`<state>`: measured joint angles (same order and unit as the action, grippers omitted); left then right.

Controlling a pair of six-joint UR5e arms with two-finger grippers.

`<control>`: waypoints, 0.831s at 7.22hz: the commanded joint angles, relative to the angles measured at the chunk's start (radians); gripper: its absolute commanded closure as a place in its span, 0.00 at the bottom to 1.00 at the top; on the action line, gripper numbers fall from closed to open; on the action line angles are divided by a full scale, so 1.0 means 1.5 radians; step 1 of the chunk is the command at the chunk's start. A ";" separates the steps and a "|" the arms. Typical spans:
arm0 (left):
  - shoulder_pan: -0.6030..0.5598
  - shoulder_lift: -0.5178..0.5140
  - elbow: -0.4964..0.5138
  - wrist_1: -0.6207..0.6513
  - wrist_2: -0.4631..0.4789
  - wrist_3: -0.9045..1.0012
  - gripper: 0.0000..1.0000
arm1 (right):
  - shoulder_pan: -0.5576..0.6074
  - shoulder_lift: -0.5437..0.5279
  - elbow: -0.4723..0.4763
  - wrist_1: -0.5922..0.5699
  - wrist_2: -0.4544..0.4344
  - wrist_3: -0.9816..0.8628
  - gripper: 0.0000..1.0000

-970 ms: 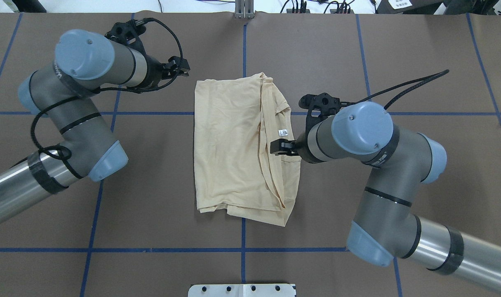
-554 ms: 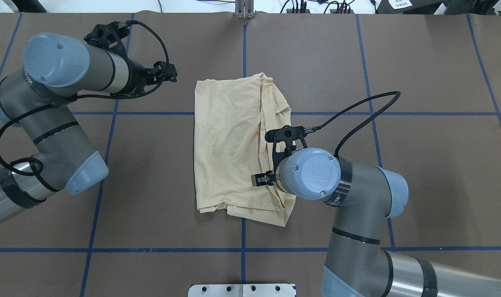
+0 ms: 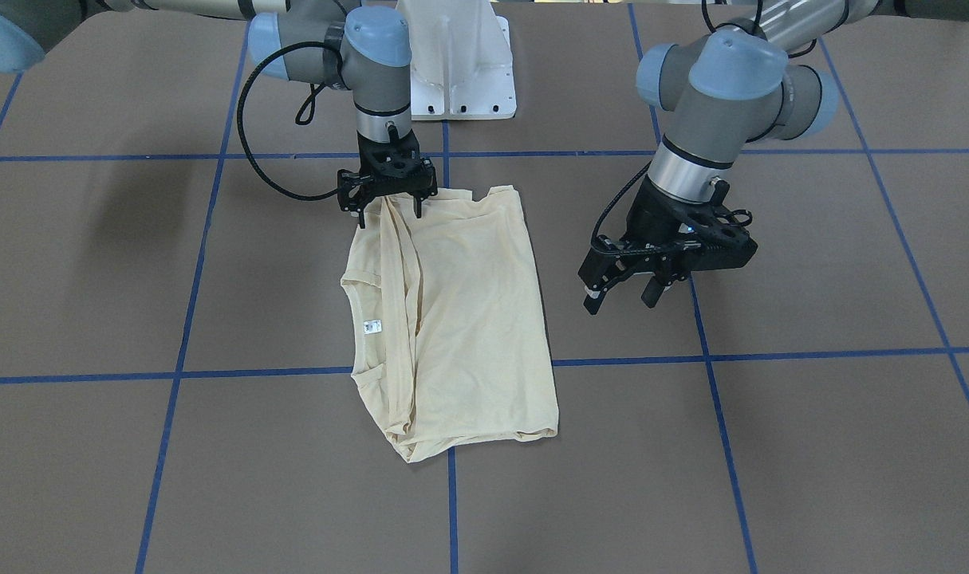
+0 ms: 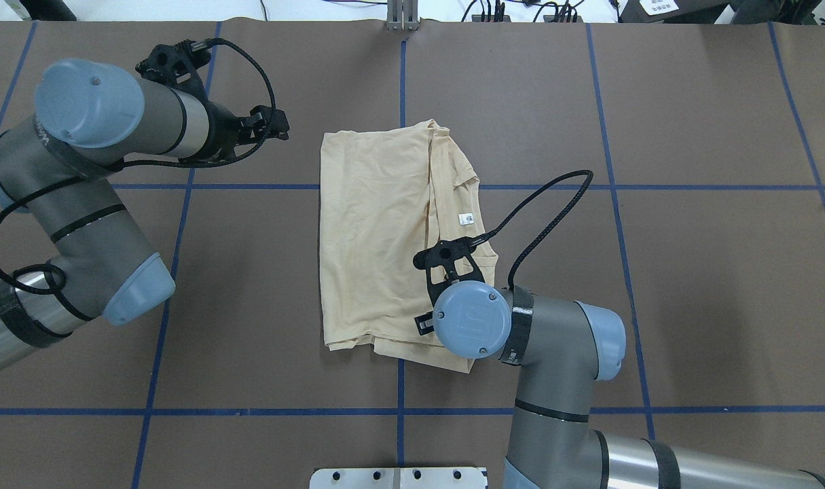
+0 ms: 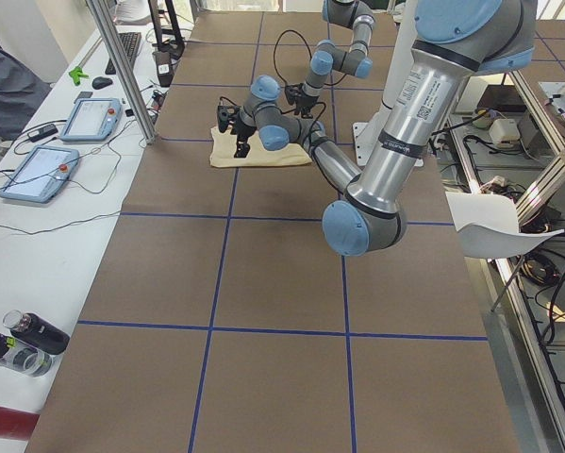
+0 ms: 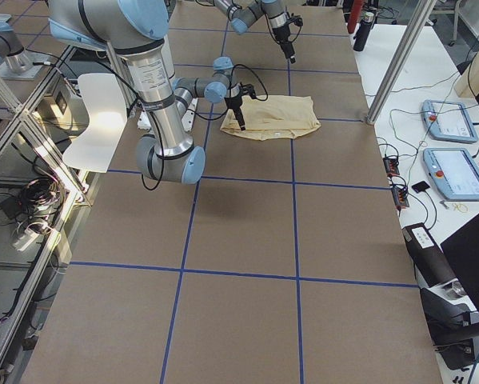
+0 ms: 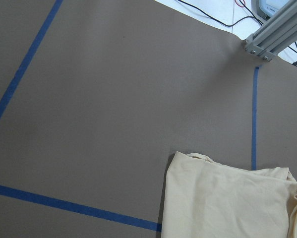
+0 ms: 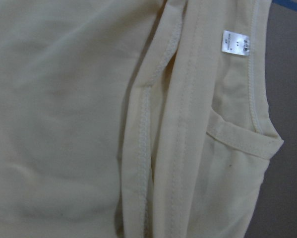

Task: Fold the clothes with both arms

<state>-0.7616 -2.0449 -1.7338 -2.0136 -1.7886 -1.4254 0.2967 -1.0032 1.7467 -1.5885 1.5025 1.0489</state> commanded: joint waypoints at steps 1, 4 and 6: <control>0.003 0.000 0.005 -0.001 -0.001 -0.001 0.00 | 0.004 -0.011 -0.002 0.000 0.002 -0.007 0.00; 0.004 -0.001 0.006 -0.002 -0.001 -0.004 0.00 | 0.027 -0.042 0.007 0.000 0.007 -0.046 0.00; 0.012 -0.002 0.006 -0.003 0.000 -0.010 0.00 | 0.064 -0.090 0.040 0.002 0.025 -0.098 0.00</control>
<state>-0.7512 -2.0473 -1.7243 -2.0176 -1.7898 -1.4352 0.3591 -1.0905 1.7742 -1.5885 1.5215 0.9543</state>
